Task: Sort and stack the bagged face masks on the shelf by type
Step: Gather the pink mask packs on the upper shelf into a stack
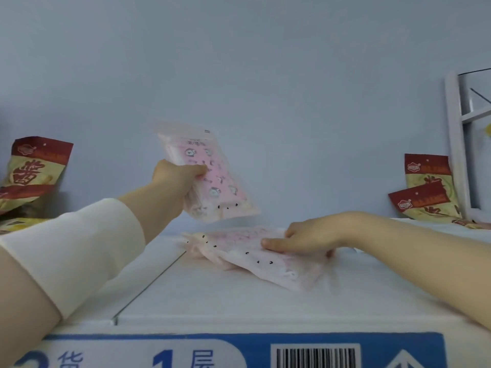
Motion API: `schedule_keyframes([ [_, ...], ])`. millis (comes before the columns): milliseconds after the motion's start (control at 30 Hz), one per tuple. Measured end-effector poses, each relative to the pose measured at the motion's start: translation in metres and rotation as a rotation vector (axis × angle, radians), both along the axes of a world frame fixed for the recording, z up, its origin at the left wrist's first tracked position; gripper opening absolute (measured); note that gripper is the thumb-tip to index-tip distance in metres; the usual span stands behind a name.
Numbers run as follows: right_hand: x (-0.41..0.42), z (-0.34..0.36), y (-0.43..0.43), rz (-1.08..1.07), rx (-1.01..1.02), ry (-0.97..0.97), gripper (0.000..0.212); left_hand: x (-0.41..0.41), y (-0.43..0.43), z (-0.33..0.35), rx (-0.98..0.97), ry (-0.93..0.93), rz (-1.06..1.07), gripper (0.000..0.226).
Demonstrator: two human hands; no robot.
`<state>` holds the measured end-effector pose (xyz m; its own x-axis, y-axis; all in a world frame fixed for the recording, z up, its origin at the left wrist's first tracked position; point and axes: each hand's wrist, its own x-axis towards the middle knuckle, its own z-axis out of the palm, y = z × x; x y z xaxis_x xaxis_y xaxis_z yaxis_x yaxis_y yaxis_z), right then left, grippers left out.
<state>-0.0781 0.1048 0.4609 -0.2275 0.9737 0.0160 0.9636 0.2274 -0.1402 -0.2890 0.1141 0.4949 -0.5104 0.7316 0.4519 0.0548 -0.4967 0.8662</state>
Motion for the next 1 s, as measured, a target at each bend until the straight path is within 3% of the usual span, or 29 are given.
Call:
schedule_keyframes([
  [67,-0.001,0.002,0.0,0.112,0.003,0.137,0.079,0.001,0.001,-0.001,0.004,0.013,-0.005,0.043],
  [133,0.002,0.003,0.002,0.073,0.015,0.253,0.091,-0.001,0.003,-0.001,0.001,0.023,0.0,0.046],
  [200,0.002,0.002,0.002,-0.037,-0.056,0.268,0.1,-0.004,0.006,-0.001,-0.008,0.028,0.016,0.049],
  [300,-0.003,-0.003,0.003,-0.106,-0.097,0.254,0.097,-0.006,0.009,0.001,0.008,0.031,0.015,0.05],
  [433,-0.003,0.0,0.013,-0.085,-0.026,0.731,0.077,-0.013,0.011,0.005,0.033,-0.002,0.051,0.052],
  [600,0.024,0.04,0.024,-0.022,0.474,1.218,0.086,-0.018,0.008,0.008,0.03,-0.02,0.048,0.05],
  [700,0.025,0.062,0.023,0.157,0.522,1.423,0.082,-0.01,0.0,0.007,0.008,0.054,-0.053,0.039],
  [800,-0.008,0.062,0.028,0.317,0.455,1.364,0.058,0.002,-0.014,0.007,0.028,0.141,-0.254,0.026],
  [900,-0.048,0.056,0.04,0.43,0.352,1.321,0.063,0.004,-0.021,0.007,0.032,0.243,-0.368,0.027],
  [1000,-0.073,0.053,0.045,0.434,0.262,1.246,0.067,-0.01,-0.019,0.01,-0.013,0.203,-0.269,0.037],
])
